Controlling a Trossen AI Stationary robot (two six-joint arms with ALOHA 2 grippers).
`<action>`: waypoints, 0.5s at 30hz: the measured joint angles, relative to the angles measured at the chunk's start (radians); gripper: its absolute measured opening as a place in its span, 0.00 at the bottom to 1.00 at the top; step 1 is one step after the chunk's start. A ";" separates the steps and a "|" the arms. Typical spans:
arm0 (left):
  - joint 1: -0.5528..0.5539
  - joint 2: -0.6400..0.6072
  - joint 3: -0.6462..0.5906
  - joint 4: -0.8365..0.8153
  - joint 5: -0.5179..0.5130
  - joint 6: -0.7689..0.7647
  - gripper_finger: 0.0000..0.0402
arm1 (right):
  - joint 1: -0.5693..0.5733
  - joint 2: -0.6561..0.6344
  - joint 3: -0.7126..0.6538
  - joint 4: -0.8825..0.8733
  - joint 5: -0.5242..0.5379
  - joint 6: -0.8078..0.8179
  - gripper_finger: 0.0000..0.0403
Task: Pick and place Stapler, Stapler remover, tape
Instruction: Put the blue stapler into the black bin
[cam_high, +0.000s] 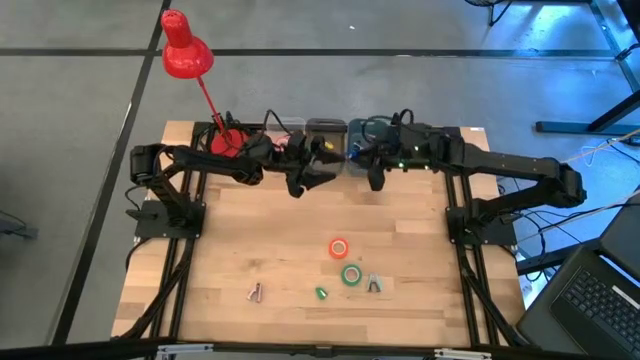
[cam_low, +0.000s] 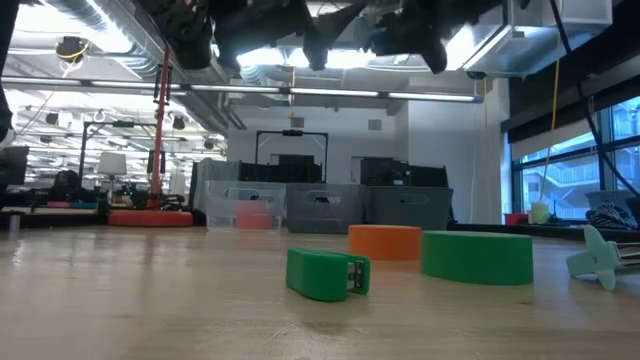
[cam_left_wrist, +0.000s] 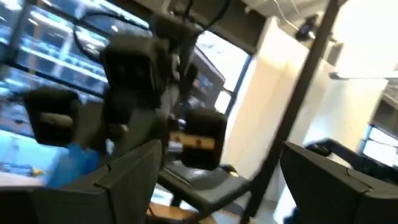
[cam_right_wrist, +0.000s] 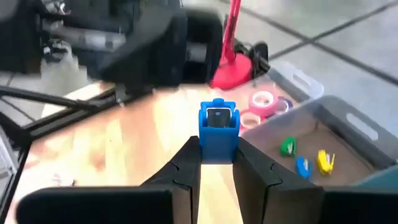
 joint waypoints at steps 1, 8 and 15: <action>0.005 -0.004 0.000 0.003 -0.010 0.002 0.79 | -0.029 0.006 0.000 -0.005 -0.029 -0.004 0.16; 0.021 -0.054 0.000 0.015 -0.086 0.065 0.79 | -0.233 0.118 0.001 0.067 -0.241 -0.002 0.16; 0.013 -0.060 0.000 0.122 -0.146 0.067 0.79 | -0.309 0.463 0.252 -0.052 -0.348 -0.144 0.16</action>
